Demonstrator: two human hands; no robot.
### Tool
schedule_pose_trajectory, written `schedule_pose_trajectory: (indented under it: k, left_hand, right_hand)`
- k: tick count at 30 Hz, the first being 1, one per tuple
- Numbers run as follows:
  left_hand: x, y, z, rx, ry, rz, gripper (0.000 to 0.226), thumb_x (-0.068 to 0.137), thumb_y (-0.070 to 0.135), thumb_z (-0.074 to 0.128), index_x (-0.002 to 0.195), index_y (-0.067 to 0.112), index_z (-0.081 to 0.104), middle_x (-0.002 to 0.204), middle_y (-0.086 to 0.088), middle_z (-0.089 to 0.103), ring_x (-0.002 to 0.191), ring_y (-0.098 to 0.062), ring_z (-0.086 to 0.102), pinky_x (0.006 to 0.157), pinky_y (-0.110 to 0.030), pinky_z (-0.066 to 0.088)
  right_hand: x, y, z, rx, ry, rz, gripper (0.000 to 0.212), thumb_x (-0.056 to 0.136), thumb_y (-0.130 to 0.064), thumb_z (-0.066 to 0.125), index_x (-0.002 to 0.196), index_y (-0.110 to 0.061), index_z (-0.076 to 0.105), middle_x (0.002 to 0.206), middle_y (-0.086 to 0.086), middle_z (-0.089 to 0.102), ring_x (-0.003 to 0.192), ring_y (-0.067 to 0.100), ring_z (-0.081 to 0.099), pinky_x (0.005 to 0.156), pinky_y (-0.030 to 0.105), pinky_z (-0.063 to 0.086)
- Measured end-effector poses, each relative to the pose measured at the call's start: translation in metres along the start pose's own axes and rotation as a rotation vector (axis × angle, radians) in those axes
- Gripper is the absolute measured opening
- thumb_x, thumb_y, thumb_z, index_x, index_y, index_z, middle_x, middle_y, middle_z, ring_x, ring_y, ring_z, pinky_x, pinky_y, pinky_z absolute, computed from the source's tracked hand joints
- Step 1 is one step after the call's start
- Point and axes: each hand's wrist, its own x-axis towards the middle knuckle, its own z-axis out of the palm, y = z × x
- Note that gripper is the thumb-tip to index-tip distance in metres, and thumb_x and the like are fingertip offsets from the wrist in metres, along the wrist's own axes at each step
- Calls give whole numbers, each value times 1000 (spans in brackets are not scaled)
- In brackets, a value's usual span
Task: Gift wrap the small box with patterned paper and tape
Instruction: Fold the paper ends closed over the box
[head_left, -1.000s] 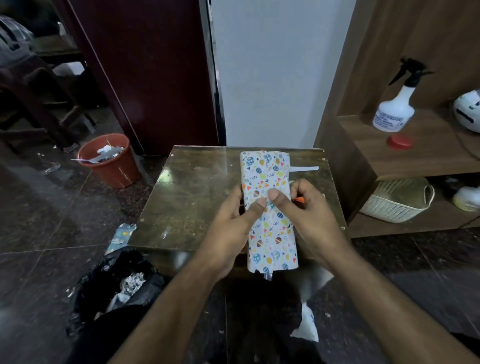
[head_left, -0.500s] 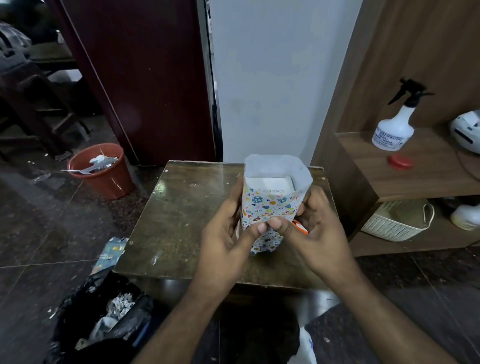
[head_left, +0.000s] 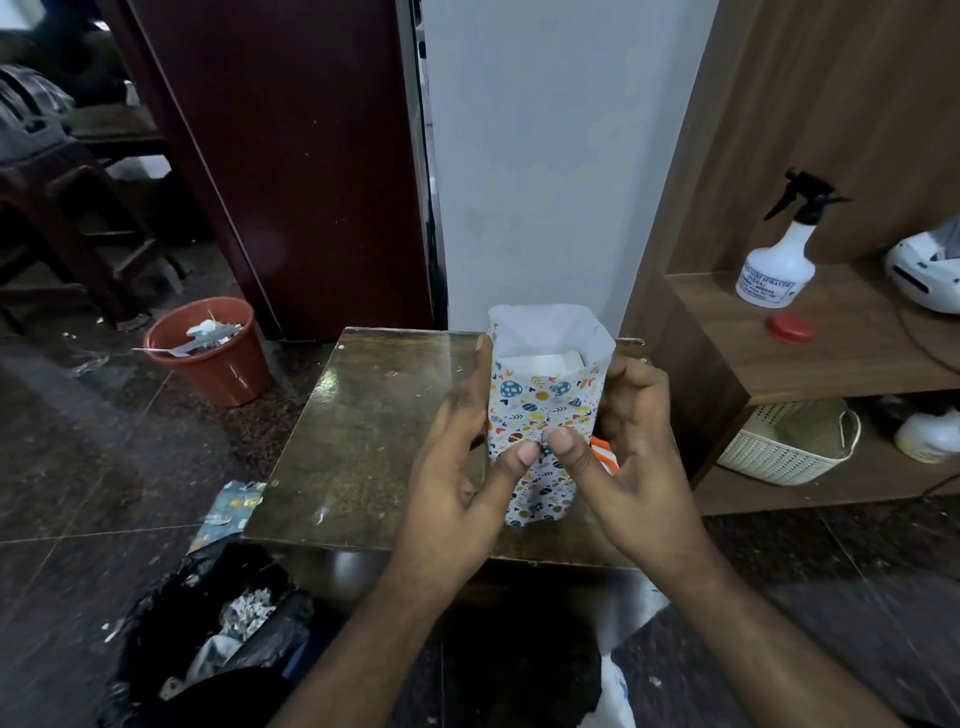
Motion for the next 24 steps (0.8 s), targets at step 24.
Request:
schedule_pose_trajectory:
  k: [24]
  left_hand:
    - [2,2,6,189,44,229,70,96,20,68,157,26,35,134,-8,48,134,-18,50,108,-17,40]
  right_hand:
    - [0,-7,-9,-137,49,-100,54,96,-30,68,144,-11,53,140,2,58,134,28,55,107,56,47]
